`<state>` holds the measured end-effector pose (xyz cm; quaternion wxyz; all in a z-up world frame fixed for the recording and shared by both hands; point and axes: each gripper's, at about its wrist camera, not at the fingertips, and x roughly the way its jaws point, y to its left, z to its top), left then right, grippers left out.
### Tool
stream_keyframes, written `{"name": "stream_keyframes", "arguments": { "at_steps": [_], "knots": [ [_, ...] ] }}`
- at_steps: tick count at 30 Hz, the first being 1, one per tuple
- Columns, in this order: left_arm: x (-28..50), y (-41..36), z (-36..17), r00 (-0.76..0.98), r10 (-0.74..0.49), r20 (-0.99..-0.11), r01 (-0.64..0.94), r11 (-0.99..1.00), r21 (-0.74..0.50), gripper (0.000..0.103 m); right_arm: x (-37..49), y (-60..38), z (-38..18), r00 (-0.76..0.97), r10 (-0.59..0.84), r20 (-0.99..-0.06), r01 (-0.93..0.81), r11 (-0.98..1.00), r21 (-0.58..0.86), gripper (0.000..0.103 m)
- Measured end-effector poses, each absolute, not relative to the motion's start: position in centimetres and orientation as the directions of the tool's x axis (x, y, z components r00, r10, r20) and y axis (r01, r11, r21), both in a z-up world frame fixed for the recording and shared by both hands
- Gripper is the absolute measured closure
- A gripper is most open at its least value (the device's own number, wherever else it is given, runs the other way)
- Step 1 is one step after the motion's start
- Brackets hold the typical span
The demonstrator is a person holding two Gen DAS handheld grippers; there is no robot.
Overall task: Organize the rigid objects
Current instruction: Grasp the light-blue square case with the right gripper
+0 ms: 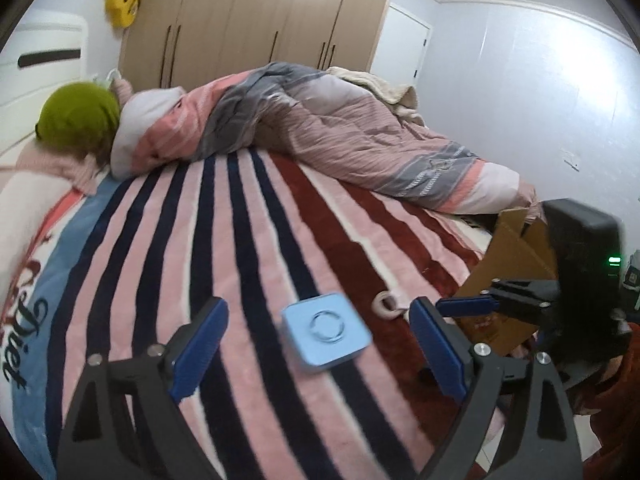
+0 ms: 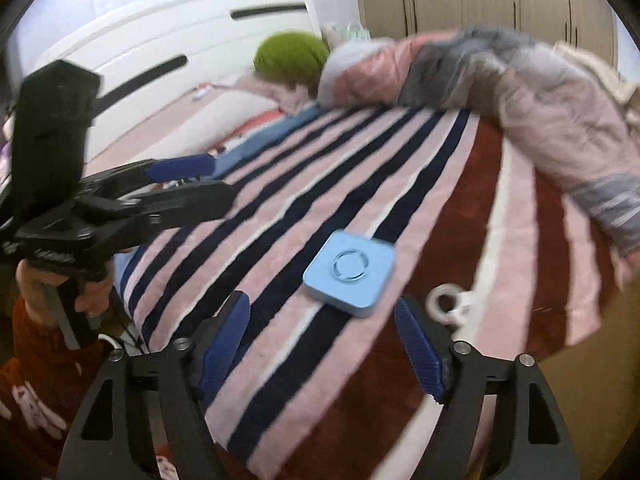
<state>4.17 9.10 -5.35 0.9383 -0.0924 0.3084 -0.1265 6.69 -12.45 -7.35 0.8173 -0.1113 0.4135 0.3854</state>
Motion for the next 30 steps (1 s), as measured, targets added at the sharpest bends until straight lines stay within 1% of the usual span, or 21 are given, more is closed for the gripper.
{"name": "stream_keyframes", "arguments": {
  "at_steps": [2,7,11,16,22,24,30],
  "knots": [
    [4.5,10.3,-6.9,0.768,-0.3,-0.566,0.17,0.947,-0.271,0.013,7.8,-11.1,-9.4,0.35,0.509,-0.787,-0.696,0.703,0.145,0.018],
    [5.7,12.4,-9.9,0.745,-0.293,-0.6,0.129,0.945,-0.302,0.013,11.0,-8.3,-14.3,0.304,0.444,-0.843,-0.618,0.765,0.18,0.018],
    [6.3,13.5,-11.0,0.739,-0.302,-0.602,0.116,0.938,-0.328,0.013,12.4,-6.6,-16.4,0.297,0.413,-0.861,-0.588,0.789,0.176,0.017],
    [6.8,14.3,-11.7,0.737,-0.311,-0.6,0.11,0.931,-0.348,0.013,13.3,-4.6,-16.8,0.321,0.413,-0.852,-0.599,0.785,0.155,0.017],
    [7.0,15.1,-12.0,0.738,-0.306,-0.602,0.09,0.928,-0.361,0.013,13.6,-2.5,-17.8,0.375,0.372,-0.849,-0.624,0.779,0.066,0.017],
    [7.0,15.2,-12.1,0.736,-0.303,-0.606,0.086,0.929,-0.361,0.013,13.6,-2.4,-17.7,0.405,0.371,-0.836,-0.631,0.775,0.039,0.022],
    [6.9,14.6,-11.4,0.728,-0.329,-0.602,0.103,0.92,-0.378,0.013,12.2,-3.4,-16.1,0.443,0.432,-0.786,-0.67,0.742,0.03,0.023]
  ]
}}
